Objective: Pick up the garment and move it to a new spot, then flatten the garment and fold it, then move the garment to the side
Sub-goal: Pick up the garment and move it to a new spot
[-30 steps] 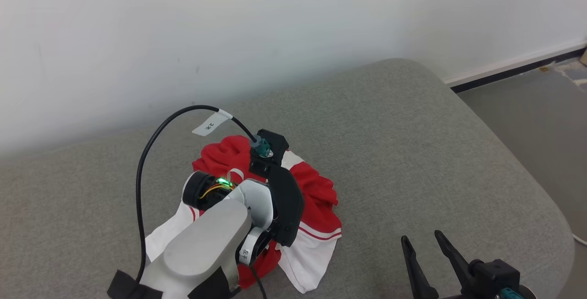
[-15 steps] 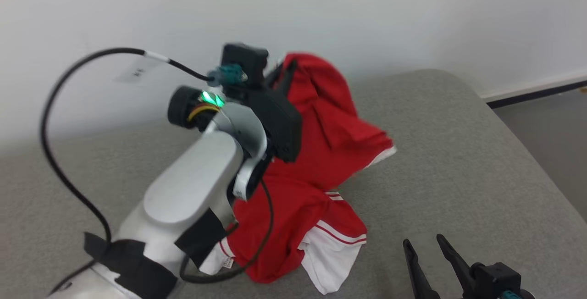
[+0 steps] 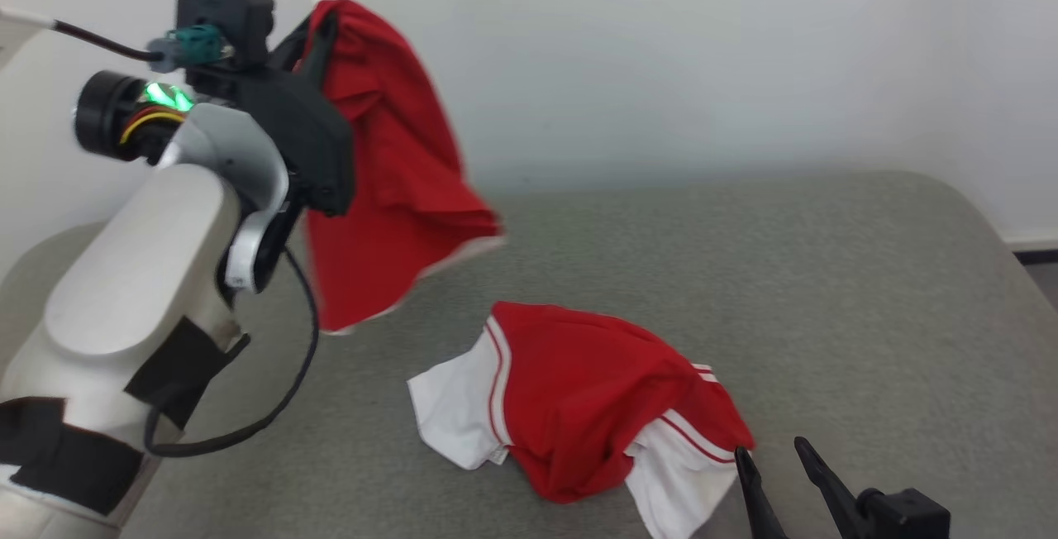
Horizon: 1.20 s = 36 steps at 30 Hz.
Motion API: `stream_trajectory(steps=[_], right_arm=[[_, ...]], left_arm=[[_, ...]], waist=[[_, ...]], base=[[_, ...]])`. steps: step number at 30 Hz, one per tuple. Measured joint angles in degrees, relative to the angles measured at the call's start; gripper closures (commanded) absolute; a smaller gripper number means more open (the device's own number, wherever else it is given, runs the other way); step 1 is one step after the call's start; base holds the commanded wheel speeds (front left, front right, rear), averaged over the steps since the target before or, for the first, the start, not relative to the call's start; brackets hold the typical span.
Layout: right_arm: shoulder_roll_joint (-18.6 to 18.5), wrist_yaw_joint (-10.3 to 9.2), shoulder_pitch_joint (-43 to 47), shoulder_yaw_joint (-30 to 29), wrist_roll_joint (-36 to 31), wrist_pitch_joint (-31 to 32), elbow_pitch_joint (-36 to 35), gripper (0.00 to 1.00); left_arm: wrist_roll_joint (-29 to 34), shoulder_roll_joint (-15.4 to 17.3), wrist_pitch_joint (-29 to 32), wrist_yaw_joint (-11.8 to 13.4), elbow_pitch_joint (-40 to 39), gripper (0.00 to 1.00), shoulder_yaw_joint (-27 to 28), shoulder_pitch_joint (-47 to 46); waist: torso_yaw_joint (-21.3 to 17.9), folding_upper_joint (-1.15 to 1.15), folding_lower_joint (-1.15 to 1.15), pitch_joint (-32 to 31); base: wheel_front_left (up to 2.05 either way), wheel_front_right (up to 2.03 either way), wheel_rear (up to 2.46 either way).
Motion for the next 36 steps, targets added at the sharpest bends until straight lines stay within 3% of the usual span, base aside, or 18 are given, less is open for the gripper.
stream_trajectory(steps=[7, 19, 23, 28, 31, 36], right_arm=[[0.01, 0.0, -0.52, 0.85, 0.43, -0.23, -0.83, 0.0], [0.03, 0.0, -2.35, 5.48, -1.22, 2.88, -2.55, 0.0], [-0.78, 0.0, -3.9, 7.46, -2.48, 5.05, -4.61, 0.0], [-3.44, 0.0, -5.26, 9.92, -2.64, 8.33, -8.15, 0.0], [-4.75, 0.0, -6.28, 10.49, -2.75, 10.05, -10.87, 0.0], [-6.93, 0.0, -6.0, 11.05, -2.76, 12.26, -13.81, 0.0]], left_arm=[[-3.34, 3.47, 0.22, 0.98, 1.31, 1.0, 2.74, 4.39], [-4.21, 5.35, -10.4, 1.35, 9.87, 1.0, 5.37, 9.95], [-3.9, 6.44, -15.59, 3.09, 12.6, 1.0, 7.98, 9.86], [-5.97, 8.34, -20.8, 3.48, 16.16, 1.0, 12.11, 9.72], [-6.33, 9.47, -22.96, 5.55, 18.09, 1.0, 15.55, 8.5], [-8.57, 5.36, -23.63, 4.94, 19.92, 1.0, 19.42, 8.77]], waist=[[7.13, 0.0, 0.0, -0.34], [18.78, 0.0, -0.01, 1.05], [20.05, 0.0, 0.0, 3.27], [20.12, 0.0, 0.0, 6.79], [19.52, -0.01, 0.0, 9.44], [17.68, 0.01, 0.01, 14.75]], base=[[0.0, 0.0, 0.0], [0.0, 0.0, 0.0], [0.0, 0.0, 0.0], [0.0, 0.0, 0.0], [0.0, 0.0, 0.0], [0.0, 0.0, 0.0]])
